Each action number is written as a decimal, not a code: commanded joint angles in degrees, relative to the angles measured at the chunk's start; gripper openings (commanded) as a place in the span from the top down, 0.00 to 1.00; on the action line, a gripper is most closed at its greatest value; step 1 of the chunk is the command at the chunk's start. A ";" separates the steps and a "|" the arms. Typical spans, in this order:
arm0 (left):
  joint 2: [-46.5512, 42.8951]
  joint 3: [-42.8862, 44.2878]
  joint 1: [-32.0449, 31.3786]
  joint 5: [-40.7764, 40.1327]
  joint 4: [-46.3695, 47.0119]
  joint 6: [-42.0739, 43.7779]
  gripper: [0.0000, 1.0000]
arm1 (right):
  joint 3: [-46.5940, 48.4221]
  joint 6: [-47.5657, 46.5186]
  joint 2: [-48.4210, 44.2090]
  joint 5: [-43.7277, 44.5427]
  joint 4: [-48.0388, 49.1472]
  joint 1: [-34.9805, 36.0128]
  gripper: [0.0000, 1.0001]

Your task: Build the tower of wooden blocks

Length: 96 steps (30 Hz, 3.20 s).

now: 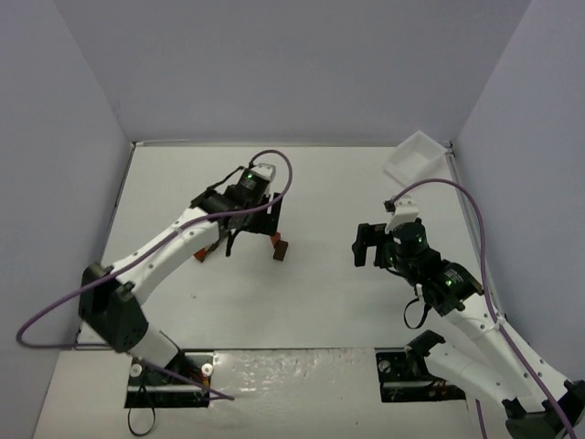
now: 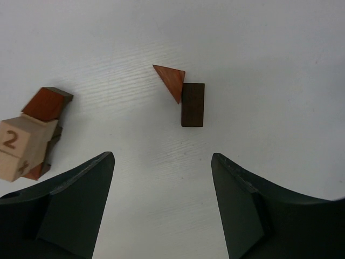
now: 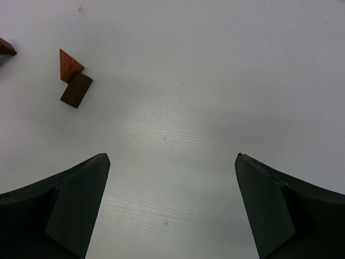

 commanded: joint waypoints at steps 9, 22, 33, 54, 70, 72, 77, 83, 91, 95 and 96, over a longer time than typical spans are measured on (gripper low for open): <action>21.78 9.15 -7.01 -3.96 2.19 -12.61 0.32 | 0.70 0.79 -0.92 1.43 3.12 -0.30 0.00; 29.20 10.97 -7.28 -2.91 1.98 -13.60 0.51 | 0.20 0.82 -1.94 1.65 3.12 -0.30 0.00; 30.60 12.38 -7.10 -3.86 1.32 -12.67 0.52 | 0.03 0.81 -1.77 1.67 3.12 -0.30 0.00; 31.65 13.72 -6.29 -4.50 -0.21 -12.42 0.72 | -0.24 0.92 -1.94 1.94 3.12 -0.37 0.00; 17.48 13.39 -7.45 -2.86 -5.53 1.65 1.00 | -0.06 0.72 -1.94 2.01 3.12 -0.30 0.00; 13.52 13.31 -7.03 -3.06 -7.11 4.22 1.00 | -0.03 0.69 -1.85 1.86 3.12 -0.30 0.00; 5.53 12.46 -3.17 0.75 -9.00 13.23 1.00 | 0.41 -0.01 -1.56 1.51 3.15 -0.30 0.00; -1.81 8.02 8.85 6.29 -10.06 25.70 1.00 | 0.90 -0.42 -0.89 1.10 3.21 -0.30 0.00; -5.72 2.52 19.23 11.09 -9.88 38.33 1.00 | 0.83 -0.32 -0.52 0.43 3.31 -0.30 0.00; -5.43 0.12 21.54 12.19 -9.77 41.13 1.00 | 0.99 -0.34 -0.19 0.43 3.47 -0.30 0.00; -5.22 -0.34 22.10 12.35 -9.58 41.53 1.00 | 0.98 -0.42 -0.18 0.43 3.47 -0.30 0.00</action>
